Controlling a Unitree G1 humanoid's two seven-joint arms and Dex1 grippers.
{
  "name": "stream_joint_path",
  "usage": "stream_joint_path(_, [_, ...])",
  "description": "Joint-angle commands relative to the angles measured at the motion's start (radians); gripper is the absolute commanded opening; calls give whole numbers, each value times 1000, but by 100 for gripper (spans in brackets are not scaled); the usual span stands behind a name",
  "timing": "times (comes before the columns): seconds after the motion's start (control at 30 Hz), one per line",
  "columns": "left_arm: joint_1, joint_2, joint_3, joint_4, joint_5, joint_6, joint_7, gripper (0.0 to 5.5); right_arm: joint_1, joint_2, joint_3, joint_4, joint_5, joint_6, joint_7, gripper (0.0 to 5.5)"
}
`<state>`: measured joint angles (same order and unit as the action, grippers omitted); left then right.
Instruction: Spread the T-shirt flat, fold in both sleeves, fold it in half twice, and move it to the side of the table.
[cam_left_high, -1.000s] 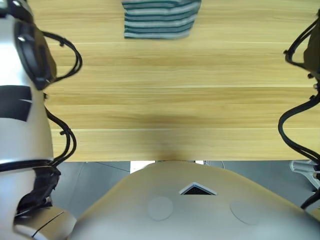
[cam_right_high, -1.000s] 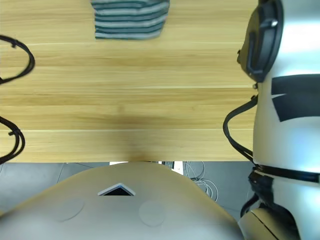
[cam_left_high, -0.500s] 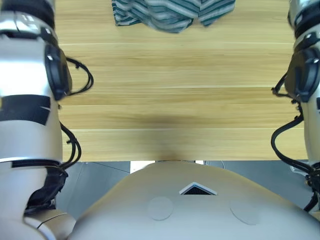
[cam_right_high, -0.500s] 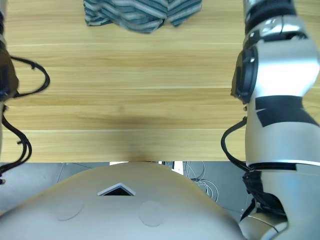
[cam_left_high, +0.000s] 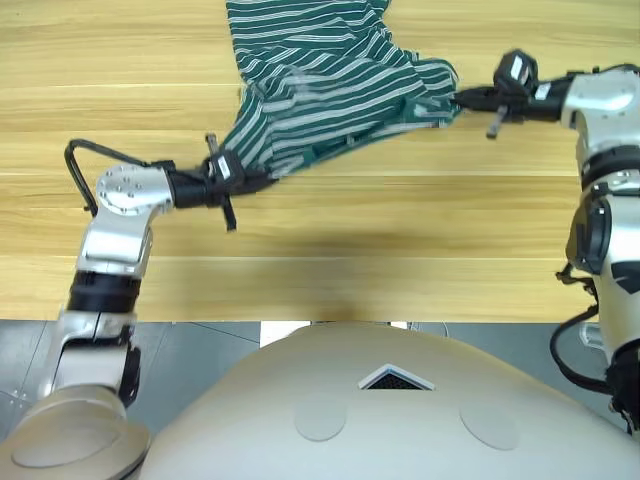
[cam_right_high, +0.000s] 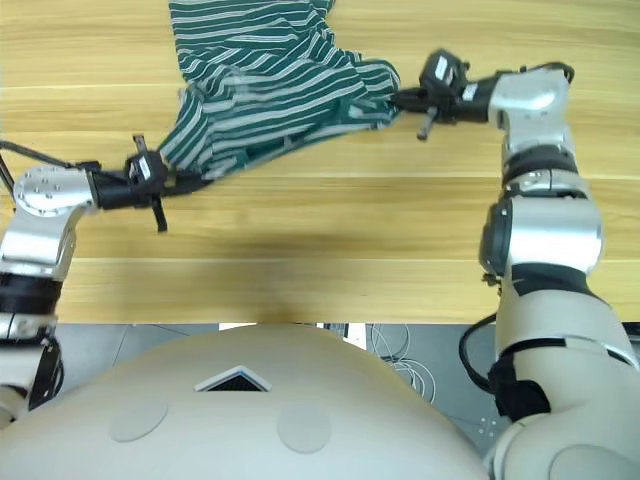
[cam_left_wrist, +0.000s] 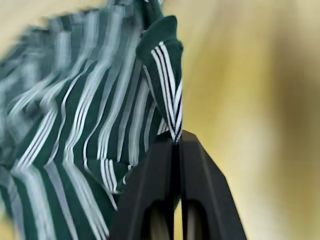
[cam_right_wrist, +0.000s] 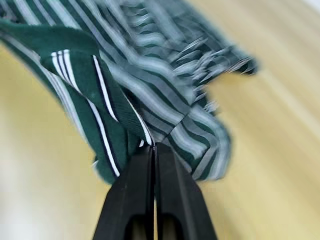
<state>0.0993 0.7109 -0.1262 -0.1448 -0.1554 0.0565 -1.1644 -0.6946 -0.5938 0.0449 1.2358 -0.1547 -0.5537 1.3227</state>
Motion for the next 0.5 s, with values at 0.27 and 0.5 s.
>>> stream_joint_path(0.27, [127,147,-60,-107,127,27,24,2,385,-73,156,-290,-31,-168,-1,0])
stream_joint_path(0.5, [225,149,-109,-273,186,41,84,51,462,-141,172,-466,120,-119,102,120])
